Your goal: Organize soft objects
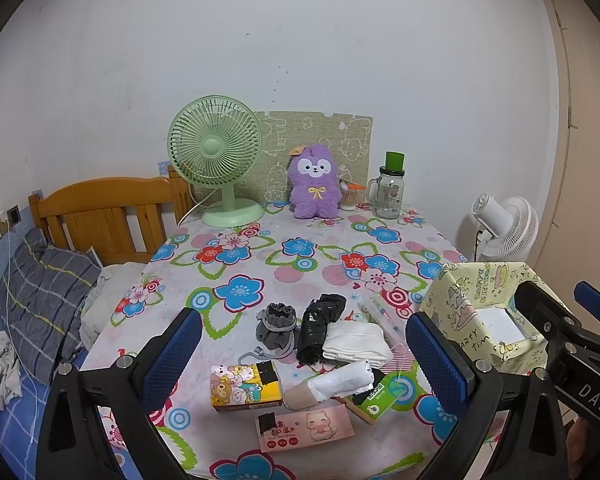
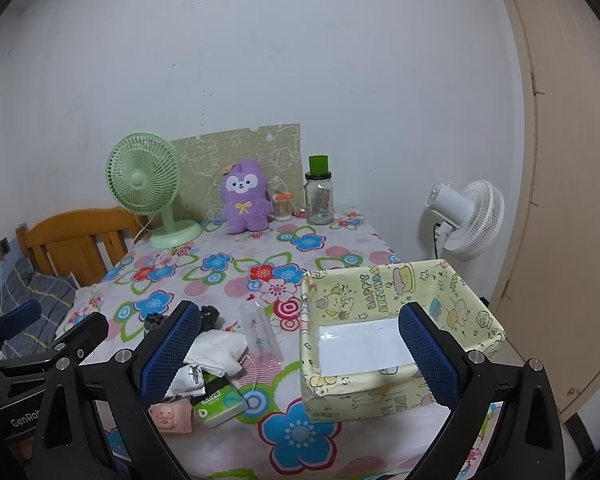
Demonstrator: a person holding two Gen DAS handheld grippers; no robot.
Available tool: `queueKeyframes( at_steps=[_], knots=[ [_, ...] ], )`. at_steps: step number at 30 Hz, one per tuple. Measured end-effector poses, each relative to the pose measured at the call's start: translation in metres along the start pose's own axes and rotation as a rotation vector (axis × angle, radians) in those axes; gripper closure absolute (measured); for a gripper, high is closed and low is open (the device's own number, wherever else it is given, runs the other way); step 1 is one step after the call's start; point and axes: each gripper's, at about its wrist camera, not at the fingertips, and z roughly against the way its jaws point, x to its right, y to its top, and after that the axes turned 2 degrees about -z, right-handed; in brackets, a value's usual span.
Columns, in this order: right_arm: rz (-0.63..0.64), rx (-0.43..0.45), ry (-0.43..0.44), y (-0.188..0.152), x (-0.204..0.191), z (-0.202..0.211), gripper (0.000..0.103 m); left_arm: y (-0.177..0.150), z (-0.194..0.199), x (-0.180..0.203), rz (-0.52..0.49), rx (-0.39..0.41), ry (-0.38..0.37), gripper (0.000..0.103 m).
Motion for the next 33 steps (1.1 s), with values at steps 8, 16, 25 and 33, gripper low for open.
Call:
queueKeyframes(
  at_steps=[8,16,25,33],
  knots=[
    [0.001,0.000,0.000,0.0000,-0.0006,0.0003,0.002,0.0006,0.0008,0.0053,0.001,-0.003,-0.004,0.000],
    [-0.006,-0.002,-0.004,0.0003,0.0049,0.0002,0.002,0.0006,0.0004,0.0059,0.003,-0.005,-0.002,0.000],
    [0.000,-0.006,0.001,-0.0017,-0.0012,-0.0004,0.002,-0.0013,-0.0018,0.0069,0.003,-0.014,-0.003,0.000],
    [-0.013,0.000,0.006,-0.0040,-0.0015,-0.0038,0.002,-0.0073,-0.0075,0.0003,-0.006,-0.025,-0.001,0.000]
  ],
)
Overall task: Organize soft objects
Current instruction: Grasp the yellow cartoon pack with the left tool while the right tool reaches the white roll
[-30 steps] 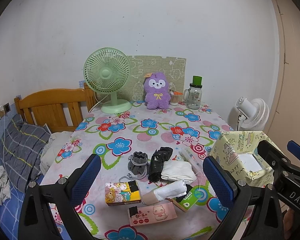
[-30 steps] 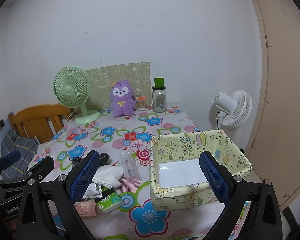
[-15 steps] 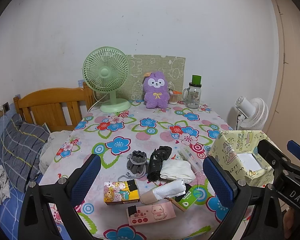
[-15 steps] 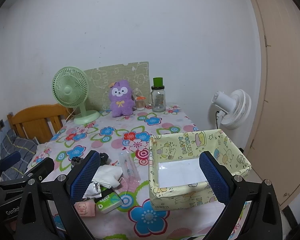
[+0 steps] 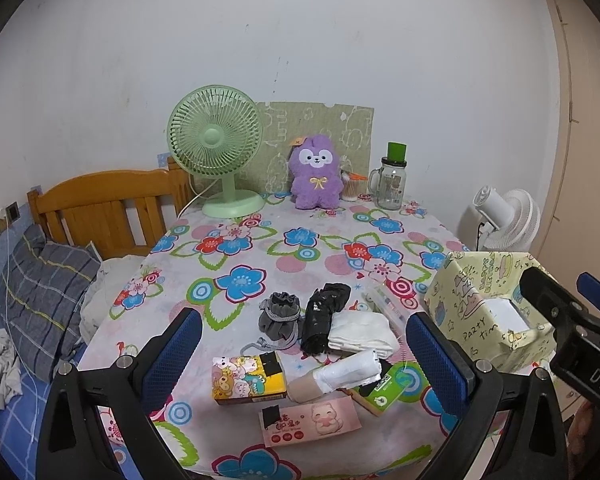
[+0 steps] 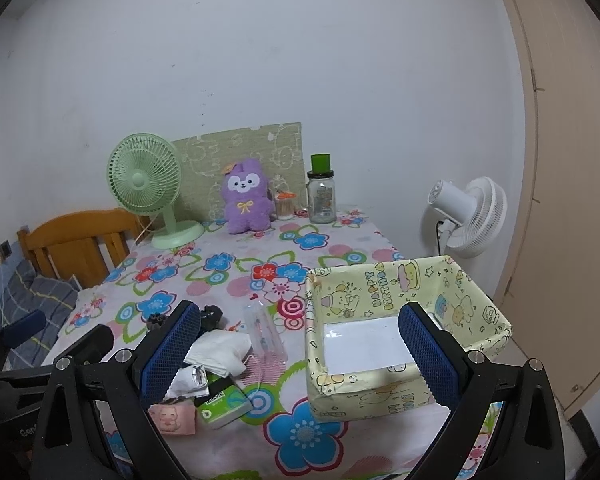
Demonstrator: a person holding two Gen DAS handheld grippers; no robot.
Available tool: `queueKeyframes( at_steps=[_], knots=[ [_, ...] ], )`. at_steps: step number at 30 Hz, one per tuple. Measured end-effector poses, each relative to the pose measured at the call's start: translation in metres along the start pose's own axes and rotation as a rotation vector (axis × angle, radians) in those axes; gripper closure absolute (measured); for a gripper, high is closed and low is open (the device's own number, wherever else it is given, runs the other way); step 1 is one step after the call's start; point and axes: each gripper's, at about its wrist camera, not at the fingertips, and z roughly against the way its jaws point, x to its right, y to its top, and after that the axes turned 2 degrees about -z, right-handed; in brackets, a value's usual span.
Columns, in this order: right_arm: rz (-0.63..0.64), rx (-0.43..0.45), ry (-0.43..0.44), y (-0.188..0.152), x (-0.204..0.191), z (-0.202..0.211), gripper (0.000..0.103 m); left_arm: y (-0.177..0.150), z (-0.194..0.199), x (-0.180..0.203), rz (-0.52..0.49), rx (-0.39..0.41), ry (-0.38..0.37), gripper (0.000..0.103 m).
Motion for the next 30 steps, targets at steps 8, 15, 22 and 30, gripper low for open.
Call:
queueKeyframes(
  at_steps=[8,15,22,30],
  knots=[
    [-0.005,-0.045,0.040,-0.009,-0.009,-0.012,0.002,-0.011,-0.006,-0.008,0.004,-0.019,-0.010,0.000],
    [0.032,-0.071,0.061,-0.019,-0.028,-0.022,0.003,-0.022,-0.021,-0.017,0.010,-0.061,-0.016,0.000],
    [0.054,-0.101,0.082,-0.030,-0.049,-0.036,0.003,-0.032,-0.036,-0.026,-0.003,-0.104,0.001,0.000],
    [0.081,-0.162,0.110,-0.047,-0.074,-0.056,0.003,-0.046,-0.060,-0.039,-0.001,-0.179,0.022,0.000]
  ],
)
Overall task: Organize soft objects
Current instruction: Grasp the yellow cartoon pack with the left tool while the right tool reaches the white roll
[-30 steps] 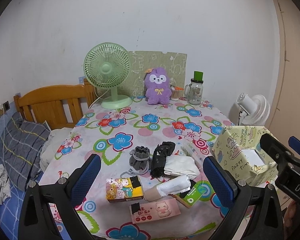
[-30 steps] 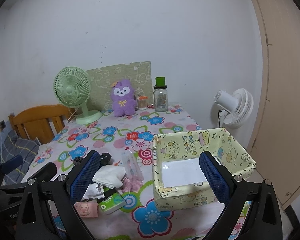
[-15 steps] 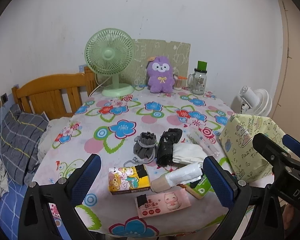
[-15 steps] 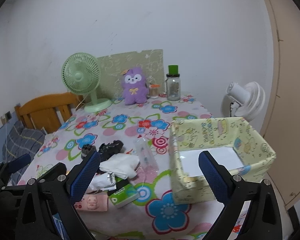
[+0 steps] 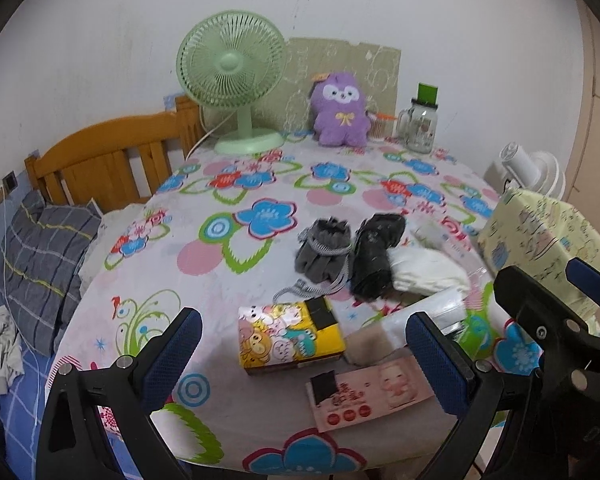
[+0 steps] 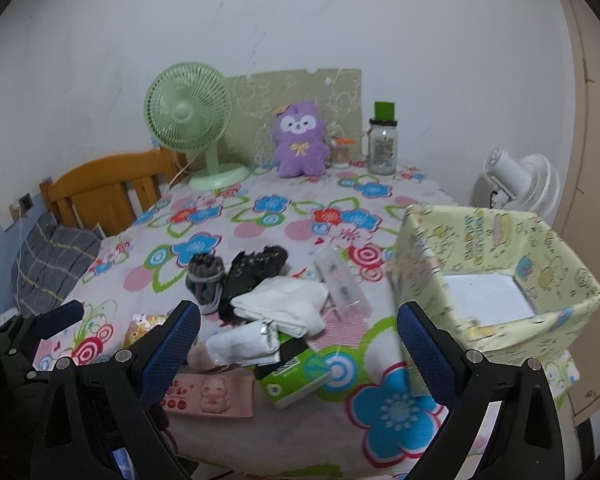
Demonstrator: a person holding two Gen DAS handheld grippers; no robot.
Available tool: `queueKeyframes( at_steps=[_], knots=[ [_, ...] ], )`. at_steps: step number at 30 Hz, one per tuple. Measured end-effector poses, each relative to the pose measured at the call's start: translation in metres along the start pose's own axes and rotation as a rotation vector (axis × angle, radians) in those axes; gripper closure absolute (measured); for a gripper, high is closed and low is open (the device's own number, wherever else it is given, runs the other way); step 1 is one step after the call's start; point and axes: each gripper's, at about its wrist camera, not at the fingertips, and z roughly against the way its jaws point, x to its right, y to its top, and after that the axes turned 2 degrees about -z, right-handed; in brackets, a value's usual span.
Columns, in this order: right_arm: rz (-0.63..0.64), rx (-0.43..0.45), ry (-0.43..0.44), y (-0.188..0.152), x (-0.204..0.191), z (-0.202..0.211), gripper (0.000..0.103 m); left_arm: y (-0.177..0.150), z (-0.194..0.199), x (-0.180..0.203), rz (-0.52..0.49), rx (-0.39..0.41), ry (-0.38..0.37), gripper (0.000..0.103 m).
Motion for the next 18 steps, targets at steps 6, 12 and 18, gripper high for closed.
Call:
queueKeyframes(
  at_steps=[6,12,18],
  knots=[
    [0.021,-0.039,0.011,-0.003,-0.015,-0.021,0.004,-0.003,-0.016,-0.007,0.001,-0.035,0.015,0.001],
    [0.019,-0.102,0.012,-0.007,-0.020,-0.045,0.008,-0.006,-0.035,-0.012,0.005,-0.077,0.024,0.001],
    [0.018,-0.159,0.006,-0.010,-0.023,-0.066,0.012,-0.008,-0.052,-0.012,-0.008,-0.115,0.019,0.001]
  ],
)
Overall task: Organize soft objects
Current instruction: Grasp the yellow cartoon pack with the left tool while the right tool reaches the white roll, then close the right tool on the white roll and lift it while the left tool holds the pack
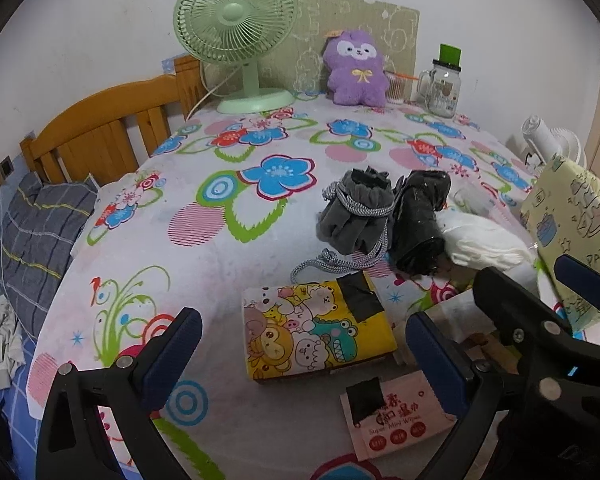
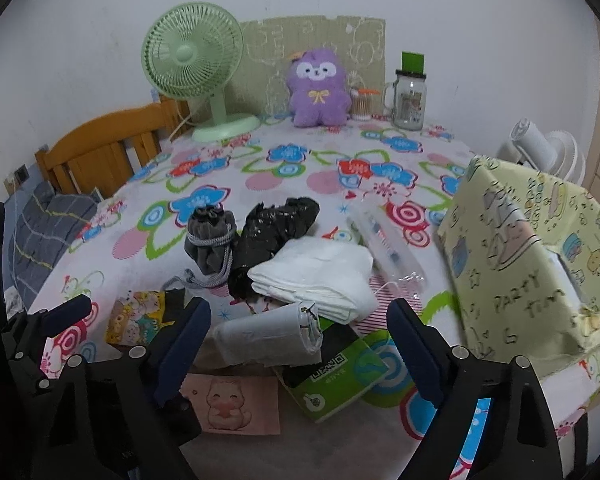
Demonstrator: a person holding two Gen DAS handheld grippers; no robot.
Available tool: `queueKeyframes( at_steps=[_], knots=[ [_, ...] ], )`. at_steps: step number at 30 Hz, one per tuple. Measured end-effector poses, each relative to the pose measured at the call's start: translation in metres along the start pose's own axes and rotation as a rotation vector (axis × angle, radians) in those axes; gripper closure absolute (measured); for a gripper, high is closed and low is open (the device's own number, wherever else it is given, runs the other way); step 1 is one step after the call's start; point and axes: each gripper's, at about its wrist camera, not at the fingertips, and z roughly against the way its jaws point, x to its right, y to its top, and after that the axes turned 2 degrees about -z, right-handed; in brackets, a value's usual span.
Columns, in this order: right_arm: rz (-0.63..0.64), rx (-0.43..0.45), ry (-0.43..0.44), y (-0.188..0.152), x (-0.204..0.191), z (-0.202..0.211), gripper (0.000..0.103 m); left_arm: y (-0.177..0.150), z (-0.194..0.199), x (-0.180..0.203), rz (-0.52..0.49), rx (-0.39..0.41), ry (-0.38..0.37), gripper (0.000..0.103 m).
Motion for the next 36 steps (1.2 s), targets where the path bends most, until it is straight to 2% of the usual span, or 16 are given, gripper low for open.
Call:
queueKeyframes(
  at_steps=[9,13,19,24,27,33,36],
  knots=[
    [-0.013,-0.077,-0.013,-0.001,0.000,-0.024,0.025,0.001,-0.021,0.002,-0.012,-0.043,-0.004,0.001],
    [-0.023,-0.105,-0.030,-0.003,-0.001,-0.032,0.038,0.000,-0.028,0.003,-0.006,-0.060,-0.010,0.003],
    [-0.031,-0.102,-0.016,-0.002,0.000,-0.032,0.038,0.002,-0.030,0.004,0.005,-0.067,-0.024,0.005],
    [-0.039,-0.090,-0.006,-0.002,0.002,-0.025,0.037,0.001,-0.025,0.003,0.009,-0.059,-0.031,0.018],
    [-0.037,-0.088,-0.003,-0.003,0.003,-0.022,0.037,-0.001,-0.023,0.004,0.004,-0.050,-0.035,0.023],
    [-0.050,-0.088,-0.024,-0.007,0.007,-0.015,0.037,-0.003,-0.018,0.004,0.000,-0.040,-0.049,0.024],
    [-0.069,-0.101,-0.024,-0.010,0.011,-0.016,0.032,-0.004,-0.015,0.004,-0.006,-0.033,-0.045,0.024]
  ],
)
